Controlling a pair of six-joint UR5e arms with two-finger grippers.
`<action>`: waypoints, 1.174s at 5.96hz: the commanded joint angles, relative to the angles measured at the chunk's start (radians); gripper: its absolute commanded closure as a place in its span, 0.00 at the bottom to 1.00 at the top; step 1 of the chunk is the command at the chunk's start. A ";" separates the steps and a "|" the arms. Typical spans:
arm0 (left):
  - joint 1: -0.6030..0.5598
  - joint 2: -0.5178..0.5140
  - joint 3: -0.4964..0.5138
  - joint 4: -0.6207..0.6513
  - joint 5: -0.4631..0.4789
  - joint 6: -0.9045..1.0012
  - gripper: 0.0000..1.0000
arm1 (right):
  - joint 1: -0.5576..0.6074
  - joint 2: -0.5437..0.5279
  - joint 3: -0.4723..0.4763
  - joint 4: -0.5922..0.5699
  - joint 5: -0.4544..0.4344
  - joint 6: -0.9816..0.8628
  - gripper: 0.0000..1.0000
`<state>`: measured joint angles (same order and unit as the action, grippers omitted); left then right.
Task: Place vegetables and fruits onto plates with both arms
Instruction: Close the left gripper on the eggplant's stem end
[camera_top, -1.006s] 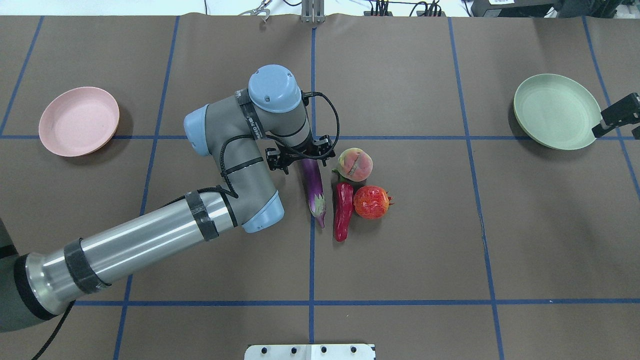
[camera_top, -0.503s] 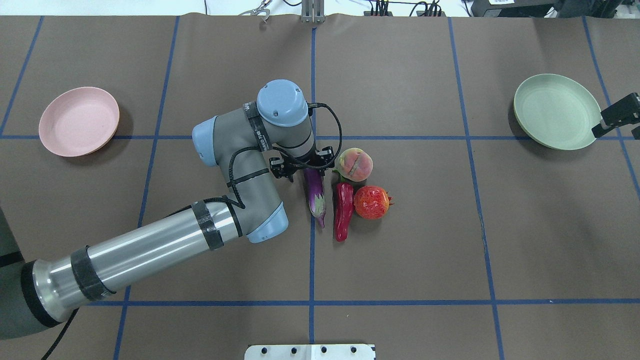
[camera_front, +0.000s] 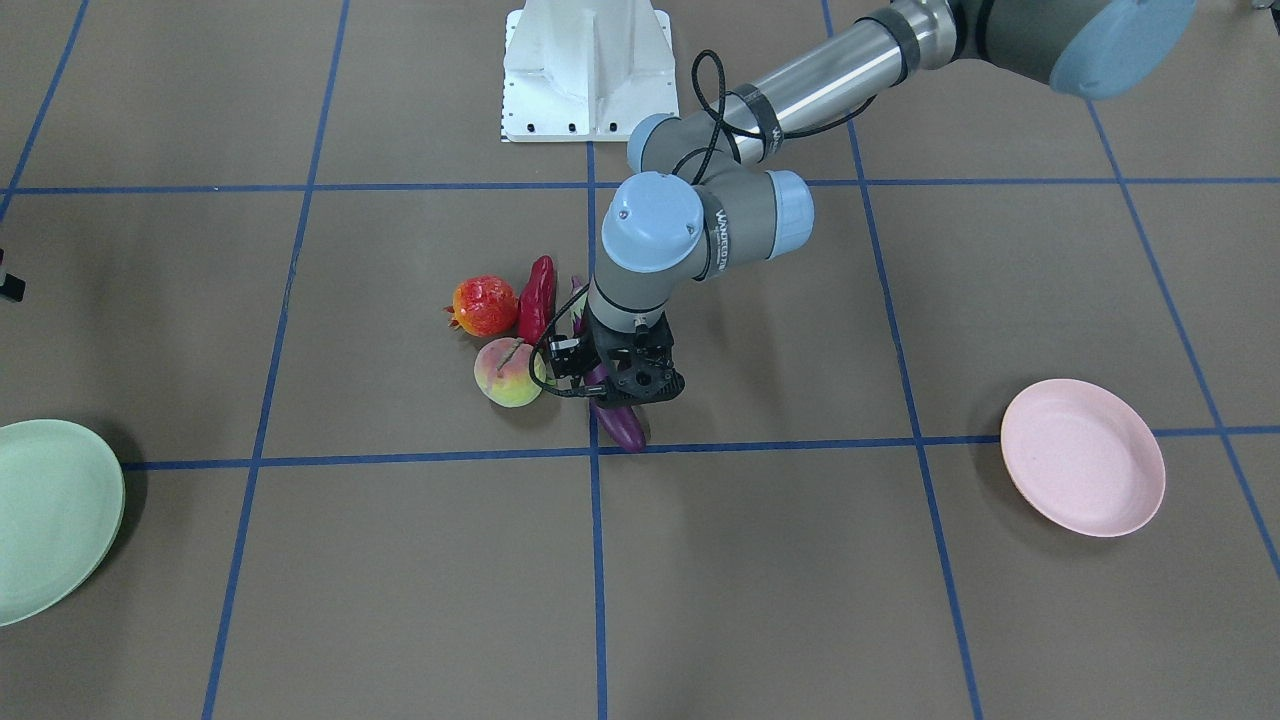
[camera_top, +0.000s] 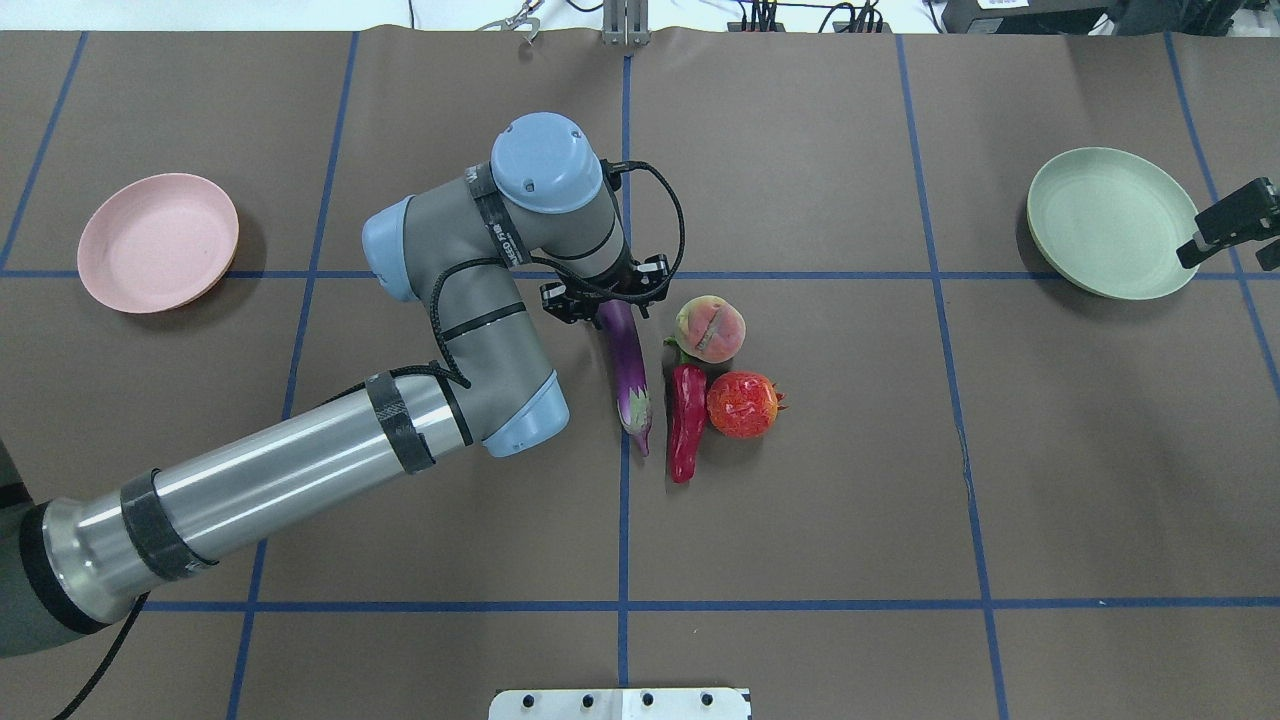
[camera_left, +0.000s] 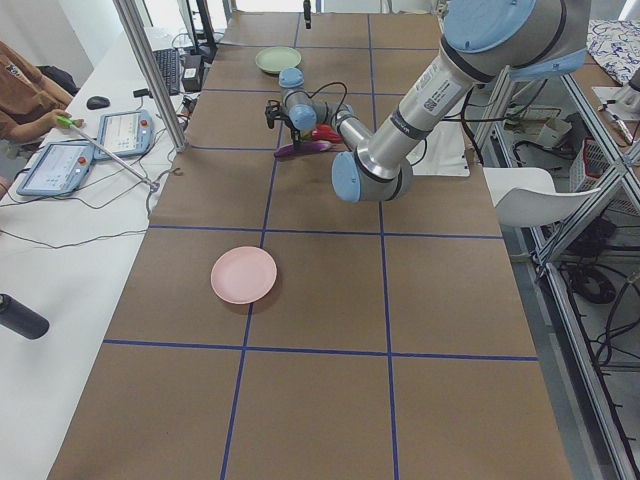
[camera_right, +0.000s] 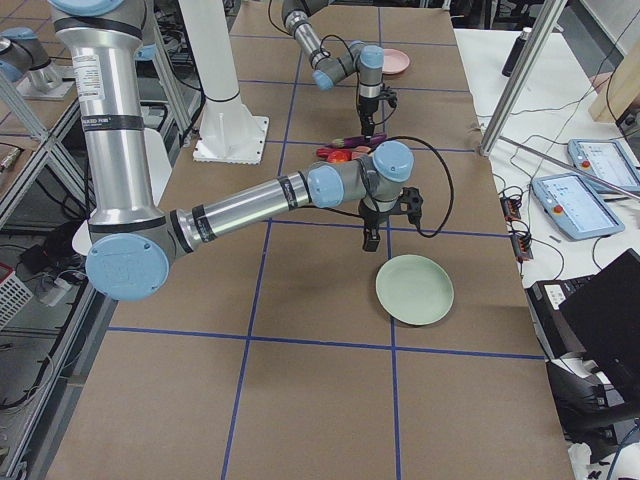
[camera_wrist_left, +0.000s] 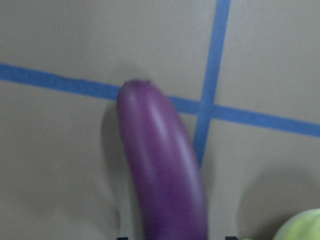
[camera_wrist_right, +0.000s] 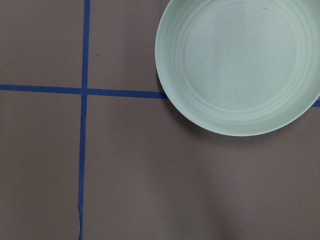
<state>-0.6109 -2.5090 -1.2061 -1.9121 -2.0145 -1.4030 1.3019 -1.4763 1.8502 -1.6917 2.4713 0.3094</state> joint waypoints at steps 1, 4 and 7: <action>-0.003 0.007 -0.009 0.005 0.002 -0.027 1.00 | -0.004 0.004 -0.008 0.000 0.000 -0.001 0.00; -0.001 0.021 -0.007 0.008 0.008 -0.025 0.10 | -0.010 0.002 -0.014 0.000 0.000 0.000 0.00; -0.010 0.012 -0.007 0.011 0.008 -0.028 0.08 | -0.015 -0.001 -0.014 -0.002 0.000 -0.001 0.00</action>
<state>-0.6215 -2.4958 -1.2148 -1.9018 -2.0065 -1.4300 1.2889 -1.4767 1.8363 -1.6931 2.4712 0.3085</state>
